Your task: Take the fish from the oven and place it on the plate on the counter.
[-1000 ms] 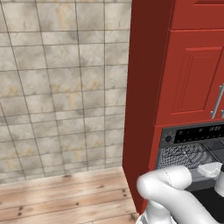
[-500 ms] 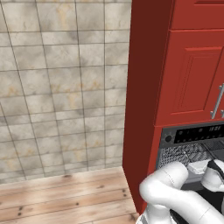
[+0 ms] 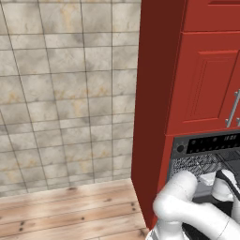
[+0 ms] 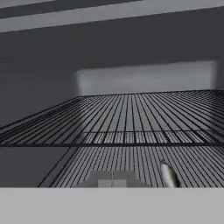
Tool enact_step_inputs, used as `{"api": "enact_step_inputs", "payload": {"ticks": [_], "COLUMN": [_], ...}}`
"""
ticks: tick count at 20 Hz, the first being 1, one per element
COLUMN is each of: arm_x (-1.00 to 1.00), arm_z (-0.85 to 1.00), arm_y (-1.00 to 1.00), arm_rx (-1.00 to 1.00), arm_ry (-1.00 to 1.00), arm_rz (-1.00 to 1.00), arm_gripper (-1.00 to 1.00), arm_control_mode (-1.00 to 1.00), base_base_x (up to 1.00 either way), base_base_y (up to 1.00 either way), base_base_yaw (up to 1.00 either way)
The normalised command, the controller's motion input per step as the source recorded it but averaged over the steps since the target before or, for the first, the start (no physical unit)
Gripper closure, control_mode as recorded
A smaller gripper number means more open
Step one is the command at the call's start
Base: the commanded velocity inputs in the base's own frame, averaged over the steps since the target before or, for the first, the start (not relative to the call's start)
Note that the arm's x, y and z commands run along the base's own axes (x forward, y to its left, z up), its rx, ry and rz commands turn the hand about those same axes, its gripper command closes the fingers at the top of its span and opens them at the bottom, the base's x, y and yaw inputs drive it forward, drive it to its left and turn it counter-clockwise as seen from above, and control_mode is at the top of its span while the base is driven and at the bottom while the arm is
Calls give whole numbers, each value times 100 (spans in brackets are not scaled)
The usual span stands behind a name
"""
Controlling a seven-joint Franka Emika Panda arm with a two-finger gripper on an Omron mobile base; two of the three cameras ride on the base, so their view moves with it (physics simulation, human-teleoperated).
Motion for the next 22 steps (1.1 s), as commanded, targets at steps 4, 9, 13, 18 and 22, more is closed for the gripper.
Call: {"api": "enact_step_inputs", "payload": {"ticks": [4,9,13,18,22], "arm_x": [55,42,3,-70,-47], "arm_z": [-89,-69,-90,-100,-100], "arm_y": [-29,-24,-29,-40,-25], "arm_rx": [-12,-3,0,0,0], "arm_ry": [0,0,0,-7,-3], "arm_rz": [-1,0,3,2,1], "arm_gripper": [100,100,100,100,100], "arm_control_mode": [-100,-100,-100,-100,-100], "base_base_x": [0,0,0,0,0], "base_base_y": [0,0,0,0,0], "base_base_yaw": [0,0,0,0,0]}}
